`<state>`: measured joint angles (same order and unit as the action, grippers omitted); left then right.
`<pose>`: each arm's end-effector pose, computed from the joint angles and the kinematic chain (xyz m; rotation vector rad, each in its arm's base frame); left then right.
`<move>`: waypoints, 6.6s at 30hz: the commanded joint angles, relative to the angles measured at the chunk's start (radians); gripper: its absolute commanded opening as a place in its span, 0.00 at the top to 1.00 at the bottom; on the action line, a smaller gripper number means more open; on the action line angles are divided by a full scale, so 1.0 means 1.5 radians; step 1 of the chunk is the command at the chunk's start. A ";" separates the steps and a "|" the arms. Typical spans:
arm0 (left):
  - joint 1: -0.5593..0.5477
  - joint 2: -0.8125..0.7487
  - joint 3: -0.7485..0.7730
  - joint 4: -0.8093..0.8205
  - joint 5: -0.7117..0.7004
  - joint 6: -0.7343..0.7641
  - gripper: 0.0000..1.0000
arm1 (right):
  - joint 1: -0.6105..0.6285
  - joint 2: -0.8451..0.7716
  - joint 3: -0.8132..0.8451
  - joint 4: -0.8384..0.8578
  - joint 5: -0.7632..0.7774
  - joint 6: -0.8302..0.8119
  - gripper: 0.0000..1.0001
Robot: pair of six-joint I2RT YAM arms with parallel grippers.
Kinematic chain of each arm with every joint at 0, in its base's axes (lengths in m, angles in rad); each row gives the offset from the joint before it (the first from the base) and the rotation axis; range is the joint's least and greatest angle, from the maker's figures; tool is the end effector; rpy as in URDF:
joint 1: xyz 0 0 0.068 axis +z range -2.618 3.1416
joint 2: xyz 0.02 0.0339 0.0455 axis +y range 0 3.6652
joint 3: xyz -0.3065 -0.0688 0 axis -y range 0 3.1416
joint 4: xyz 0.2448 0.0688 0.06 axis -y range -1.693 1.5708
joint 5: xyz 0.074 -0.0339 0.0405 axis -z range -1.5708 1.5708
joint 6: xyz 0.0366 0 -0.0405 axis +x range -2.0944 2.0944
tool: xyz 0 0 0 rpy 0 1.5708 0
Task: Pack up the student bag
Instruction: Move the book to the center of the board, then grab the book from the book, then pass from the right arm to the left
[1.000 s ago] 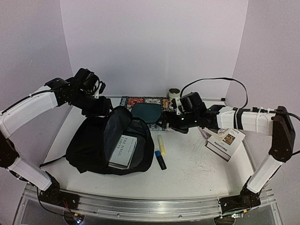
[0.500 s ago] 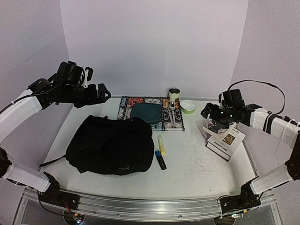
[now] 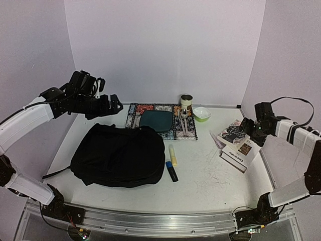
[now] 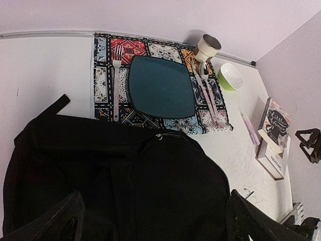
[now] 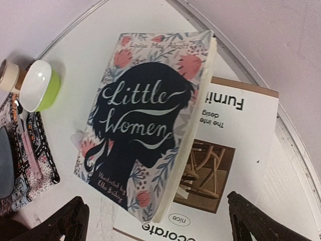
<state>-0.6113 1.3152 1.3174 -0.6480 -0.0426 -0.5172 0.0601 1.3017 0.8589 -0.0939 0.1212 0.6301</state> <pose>0.2265 -0.1568 0.4040 0.0829 2.2757 -0.5661 0.2800 0.0124 0.3019 0.6647 2.0091 0.2861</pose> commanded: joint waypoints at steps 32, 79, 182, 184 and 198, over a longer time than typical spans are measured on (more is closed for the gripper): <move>0.004 0.092 0.061 0.072 0.183 -0.006 0.05 | 0.064 0.205 0.004 -0.070 -0.172 -0.090 0.55; -0.073 0.110 0.034 0.155 0.228 -0.082 0.11 | -0.005 0.288 0.218 -0.025 -0.412 -0.225 0.10; -0.159 0.135 -0.159 0.618 0.105 -0.515 0.00 | 0.327 -0.004 -0.074 0.883 -0.094 0.541 1.00; -0.160 0.144 -0.169 0.641 0.103 -0.535 0.01 | 0.333 0.003 -0.077 0.905 -0.085 0.553 1.00; -0.167 0.223 -0.184 0.792 0.115 -0.610 0.10 | 0.365 0.020 -0.081 0.975 -0.054 0.598 1.00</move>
<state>-0.8519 1.6262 1.0571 0.4021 0.1204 -1.3671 0.5973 1.3548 0.6815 1.1384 -0.0010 1.4703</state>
